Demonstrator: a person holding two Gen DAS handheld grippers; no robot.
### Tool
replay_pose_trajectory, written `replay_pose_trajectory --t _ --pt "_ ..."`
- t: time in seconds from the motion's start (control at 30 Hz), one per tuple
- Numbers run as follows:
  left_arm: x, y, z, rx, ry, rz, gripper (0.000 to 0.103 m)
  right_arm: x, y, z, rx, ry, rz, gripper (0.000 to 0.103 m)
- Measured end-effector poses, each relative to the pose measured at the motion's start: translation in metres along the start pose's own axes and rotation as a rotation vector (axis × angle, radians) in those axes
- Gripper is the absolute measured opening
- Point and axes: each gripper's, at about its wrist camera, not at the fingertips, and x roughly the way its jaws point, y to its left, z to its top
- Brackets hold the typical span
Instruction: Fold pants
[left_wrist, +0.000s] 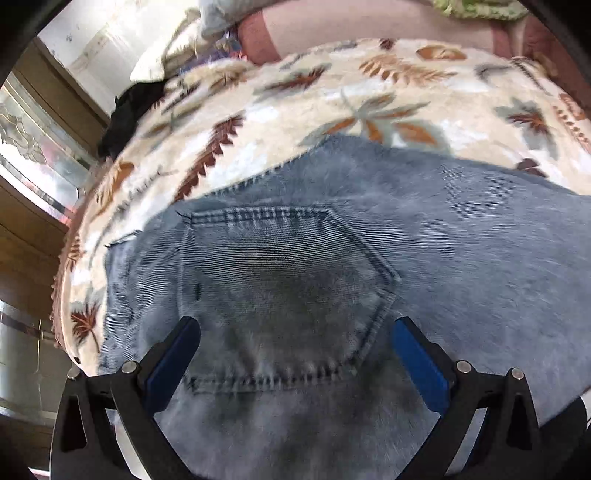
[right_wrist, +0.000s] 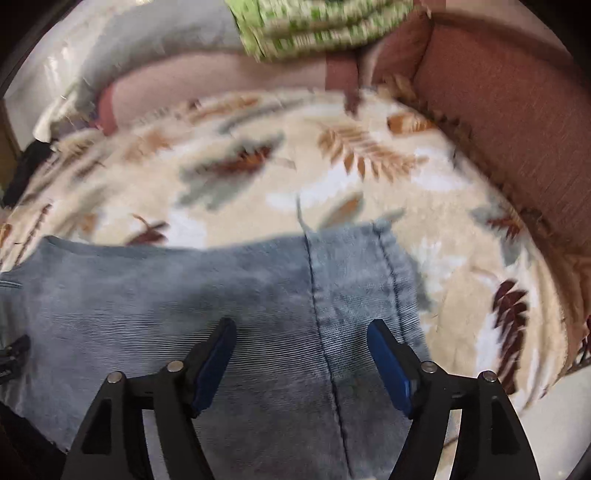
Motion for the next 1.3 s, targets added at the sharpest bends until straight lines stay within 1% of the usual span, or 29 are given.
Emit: replay_pose_trajectory --t 0.07,0.1,0.2,0.27,0.4,0.53,0.7,0.87,1.3 --pt "-0.020 -0.001 -0.004 -0.003 -0.034 -0.028 0.103 -0.024 0.008 -0.002 -0.057 -0.064 -0.042 0.077" --pt "-0.031 -0.001 -0.006 -0.003 -0.056 -0.041 0.103 -0.035 0.011 -0.002 -0.075 -0.093 -0.048 0.077" --pt "-0.064 -0.002 -0.007 0.009 -0.124 -0.065 0.103 -0.071 0.016 -0.003 -0.091 -0.166 -0.037 0.077" --pt "-0.085 -0.004 -0.010 0.012 -0.168 -0.077 0.103 -0.092 0.020 -0.002 -0.099 -0.204 -0.041 0.077" --pt "-0.117 -0.007 -0.013 0.022 -0.225 -0.107 0.103 -0.126 0.028 -0.002 -0.130 -0.269 -0.056 0.077" --pt "-0.138 -0.008 -0.019 0.036 -0.259 -0.127 0.103 -0.149 0.036 -0.006 -0.155 -0.316 -0.062 0.077" --pt "-0.157 -0.011 -0.024 0.048 -0.290 -0.139 0.103 -0.169 0.045 -0.010 -0.184 -0.353 -0.066 0.077" --pt "-0.163 -0.012 -0.026 0.055 -0.301 -0.147 0.103 -0.179 0.050 -0.012 -0.202 -0.372 -0.060 0.077" --pt "-0.150 -0.020 -0.024 0.067 -0.268 -0.163 0.103 -0.163 0.055 -0.011 -0.217 -0.332 -0.061 0.077"
